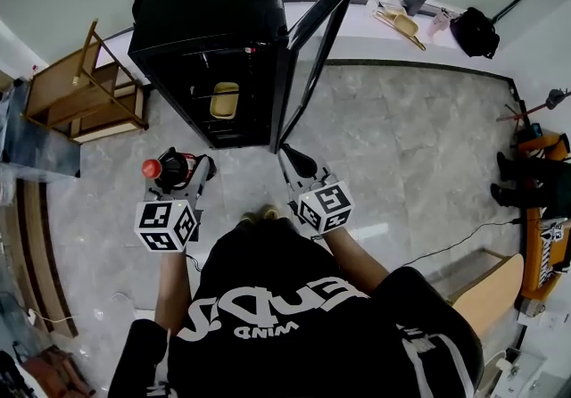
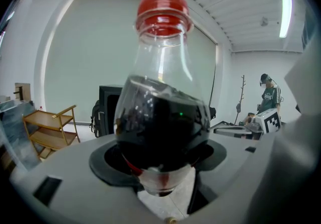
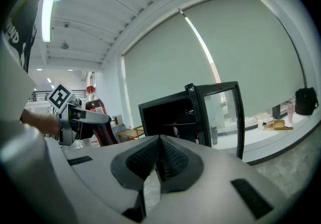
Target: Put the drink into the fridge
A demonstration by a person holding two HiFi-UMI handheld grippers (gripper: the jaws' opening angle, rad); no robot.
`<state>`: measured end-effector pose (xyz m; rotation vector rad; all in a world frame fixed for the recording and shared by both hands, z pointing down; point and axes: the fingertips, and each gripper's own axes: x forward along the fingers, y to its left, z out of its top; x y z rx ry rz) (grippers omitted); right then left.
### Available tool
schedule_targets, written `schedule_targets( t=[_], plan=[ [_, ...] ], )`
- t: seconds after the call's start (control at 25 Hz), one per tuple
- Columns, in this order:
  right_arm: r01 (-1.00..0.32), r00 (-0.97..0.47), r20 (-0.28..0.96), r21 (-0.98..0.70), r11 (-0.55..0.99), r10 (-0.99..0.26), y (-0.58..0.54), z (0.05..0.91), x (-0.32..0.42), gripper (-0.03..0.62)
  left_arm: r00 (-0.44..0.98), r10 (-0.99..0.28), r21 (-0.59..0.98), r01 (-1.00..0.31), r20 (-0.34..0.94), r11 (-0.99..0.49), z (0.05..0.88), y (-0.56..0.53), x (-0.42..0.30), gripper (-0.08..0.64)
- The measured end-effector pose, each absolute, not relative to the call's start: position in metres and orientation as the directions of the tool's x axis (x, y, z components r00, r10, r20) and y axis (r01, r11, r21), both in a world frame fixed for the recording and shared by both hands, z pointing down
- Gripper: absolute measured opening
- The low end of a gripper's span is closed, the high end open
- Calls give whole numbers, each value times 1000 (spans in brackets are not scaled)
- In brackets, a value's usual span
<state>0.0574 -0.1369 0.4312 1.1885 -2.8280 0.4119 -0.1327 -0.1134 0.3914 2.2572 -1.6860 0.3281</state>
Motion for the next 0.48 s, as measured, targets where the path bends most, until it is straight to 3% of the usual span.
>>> schedule_targets(
  t=[0.48],
  plan=[
    [-748,-660,140,-217,628,-738,-155,453,41,25,373,-848,93,-926,375,-367,423,-150,-140,311]
  ],
)
